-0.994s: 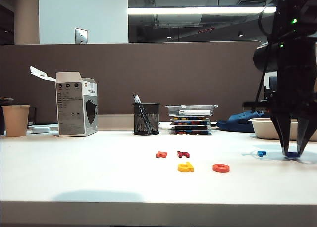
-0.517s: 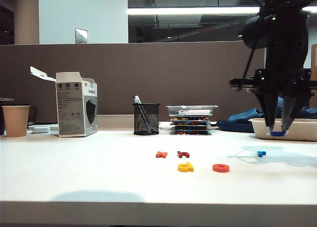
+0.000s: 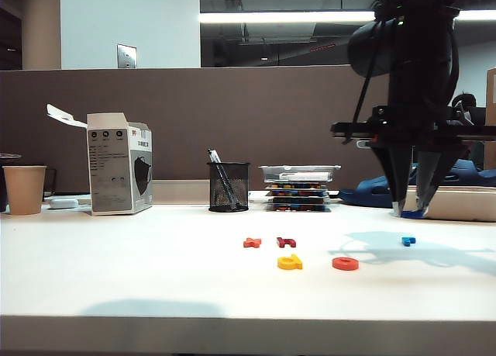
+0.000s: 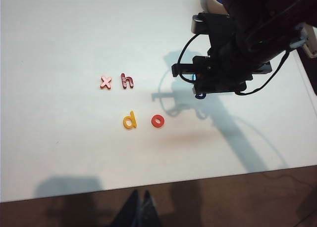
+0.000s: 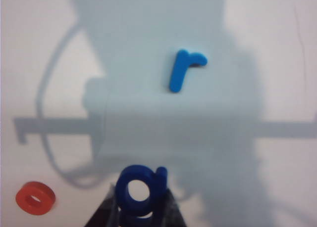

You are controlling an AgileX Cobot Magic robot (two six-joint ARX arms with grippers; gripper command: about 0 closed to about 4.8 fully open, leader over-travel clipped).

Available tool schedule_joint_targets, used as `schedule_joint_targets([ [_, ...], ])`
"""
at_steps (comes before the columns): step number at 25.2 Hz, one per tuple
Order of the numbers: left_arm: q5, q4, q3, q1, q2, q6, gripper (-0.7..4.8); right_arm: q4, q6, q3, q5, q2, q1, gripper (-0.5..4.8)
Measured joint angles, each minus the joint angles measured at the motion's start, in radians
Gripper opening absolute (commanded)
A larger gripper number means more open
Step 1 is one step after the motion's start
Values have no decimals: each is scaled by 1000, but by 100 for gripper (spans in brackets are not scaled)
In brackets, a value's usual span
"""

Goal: Select the appropriate letters from the row of letter magnets placed on the table to arrange into the word "dog".

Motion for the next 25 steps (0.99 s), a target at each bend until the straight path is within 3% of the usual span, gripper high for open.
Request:
schedule_joint_targets([
  [7, 0, 0, 0, 0, 0, 0, -5, 0, 2, -14, -23, 0, 47, 44],
  [14, 0, 0, 0, 0, 0, 0, -5, 39, 2, -126, -32, 0, 54, 44],
  [25, 0, 0, 0, 0, 0, 0, -5, 119, 12, -170, -64, 0, 55, 45],
])
